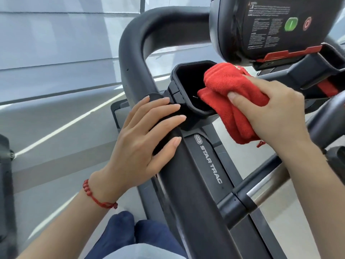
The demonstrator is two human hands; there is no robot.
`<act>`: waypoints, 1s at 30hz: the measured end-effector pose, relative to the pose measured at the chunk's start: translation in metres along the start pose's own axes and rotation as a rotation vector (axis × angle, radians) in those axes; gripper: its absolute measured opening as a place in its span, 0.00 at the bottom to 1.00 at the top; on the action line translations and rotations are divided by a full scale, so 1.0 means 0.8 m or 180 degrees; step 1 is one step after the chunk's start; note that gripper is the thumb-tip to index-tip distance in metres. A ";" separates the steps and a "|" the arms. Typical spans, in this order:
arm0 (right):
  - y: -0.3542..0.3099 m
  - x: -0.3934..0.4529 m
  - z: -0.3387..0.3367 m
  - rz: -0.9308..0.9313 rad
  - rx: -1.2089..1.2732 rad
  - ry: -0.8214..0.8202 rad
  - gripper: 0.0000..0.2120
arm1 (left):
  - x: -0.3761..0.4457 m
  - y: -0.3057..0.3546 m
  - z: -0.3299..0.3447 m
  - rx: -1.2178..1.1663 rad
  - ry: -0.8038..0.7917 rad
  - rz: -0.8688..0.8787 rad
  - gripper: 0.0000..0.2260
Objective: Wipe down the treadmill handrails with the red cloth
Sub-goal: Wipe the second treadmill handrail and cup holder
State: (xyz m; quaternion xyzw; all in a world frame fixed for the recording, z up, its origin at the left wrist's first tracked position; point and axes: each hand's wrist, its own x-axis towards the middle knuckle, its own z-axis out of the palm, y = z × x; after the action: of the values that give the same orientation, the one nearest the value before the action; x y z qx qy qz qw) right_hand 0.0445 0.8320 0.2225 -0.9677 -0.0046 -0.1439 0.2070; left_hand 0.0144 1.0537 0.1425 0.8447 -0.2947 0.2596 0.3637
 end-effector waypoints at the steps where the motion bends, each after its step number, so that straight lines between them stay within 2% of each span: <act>1: -0.002 -0.005 -0.002 0.0006 0.0020 0.0076 0.22 | -0.001 0.002 -0.002 0.0048 0.0059 -0.0040 0.14; 11: -0.068 -0.059 -0.030 -0.0150 0.0374 0.0370 0.20 | -0.034 -0.003 -0.049 0.0315 0.0076 -0.0416 0.18; 16: -0.127 -0.090 -0.023 -0.0318 0.0330 0.0476 0.19 | -0.072 -0.019 -0.098 0.0332 0.0045 -0.0380 0.19; 23: -0.217 -0.145 0.025 -0.0356 0.0368 0.0312 0.21 | -0.143 -0.054 -0.169 0.0378 0.0038 -0.0451 0.19; 30: -0.262 -0.209 0.104 -0.0018 0.0734 0.0300 0.19 | -0.231 -0.090 -0.210 0.0559 -0.0037 -0.0613 0.19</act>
State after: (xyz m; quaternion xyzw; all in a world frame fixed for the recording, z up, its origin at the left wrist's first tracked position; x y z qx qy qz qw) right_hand -0.1070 1.0656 0.1871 -0.9296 -0.0141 -0.1883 0.3165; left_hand -0.1017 1.2800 0.0892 0.8991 -0.1905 0.2434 0.3099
